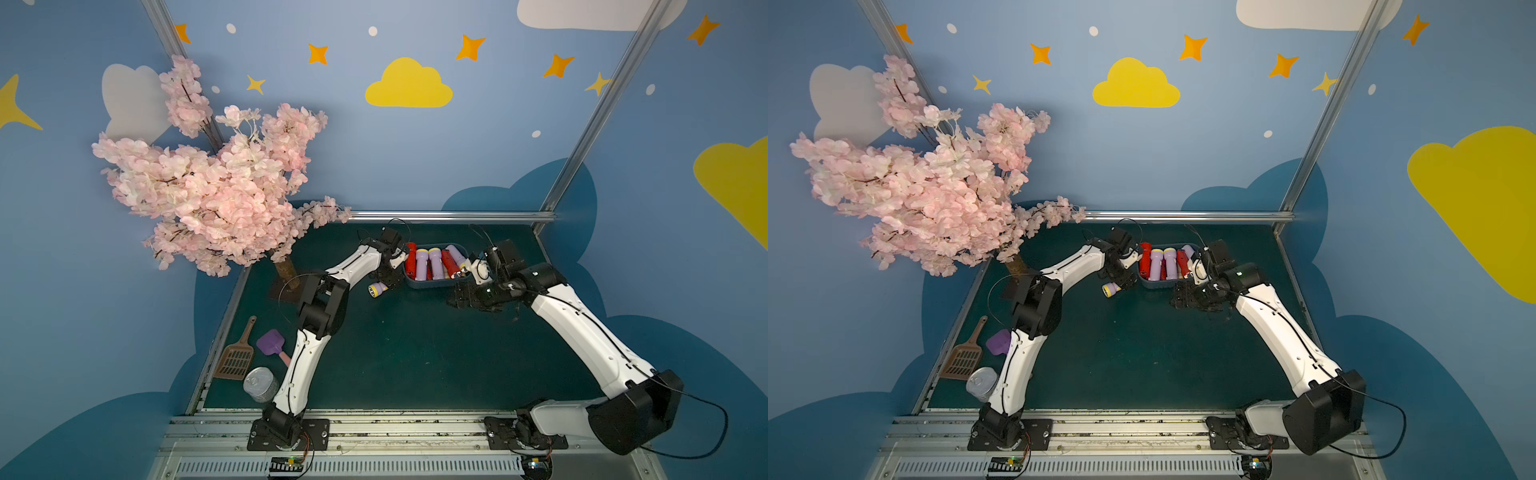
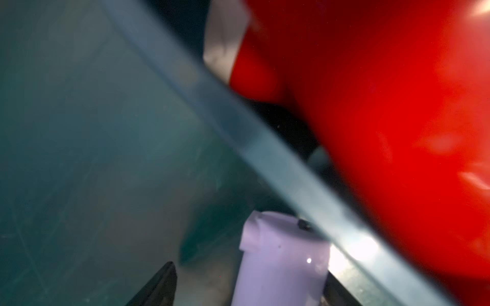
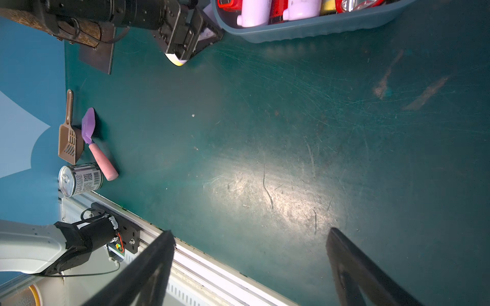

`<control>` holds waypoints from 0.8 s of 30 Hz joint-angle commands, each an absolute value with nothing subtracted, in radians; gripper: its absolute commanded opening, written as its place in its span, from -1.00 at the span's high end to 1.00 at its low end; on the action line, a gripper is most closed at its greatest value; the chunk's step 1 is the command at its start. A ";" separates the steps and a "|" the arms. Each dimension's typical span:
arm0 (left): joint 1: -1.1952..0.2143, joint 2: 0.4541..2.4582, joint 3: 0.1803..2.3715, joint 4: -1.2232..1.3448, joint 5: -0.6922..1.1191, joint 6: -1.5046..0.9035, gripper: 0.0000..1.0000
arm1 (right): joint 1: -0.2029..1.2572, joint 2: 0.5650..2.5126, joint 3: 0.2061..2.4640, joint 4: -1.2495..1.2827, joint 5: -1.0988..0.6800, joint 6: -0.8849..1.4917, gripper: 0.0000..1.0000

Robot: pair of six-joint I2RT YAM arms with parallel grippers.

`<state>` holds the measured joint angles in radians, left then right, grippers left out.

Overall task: Put the flashlights into the storage boxes
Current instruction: Pick up the flashlight from the center of the board.

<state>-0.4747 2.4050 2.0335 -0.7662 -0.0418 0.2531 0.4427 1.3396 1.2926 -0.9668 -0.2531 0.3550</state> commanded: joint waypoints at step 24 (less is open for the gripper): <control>-0.486 2.273 1.968 -0.856 -0.150 0.220 0.34 | 0.440 1.387 1.332 -0.944 -0.276 0.318 -0.79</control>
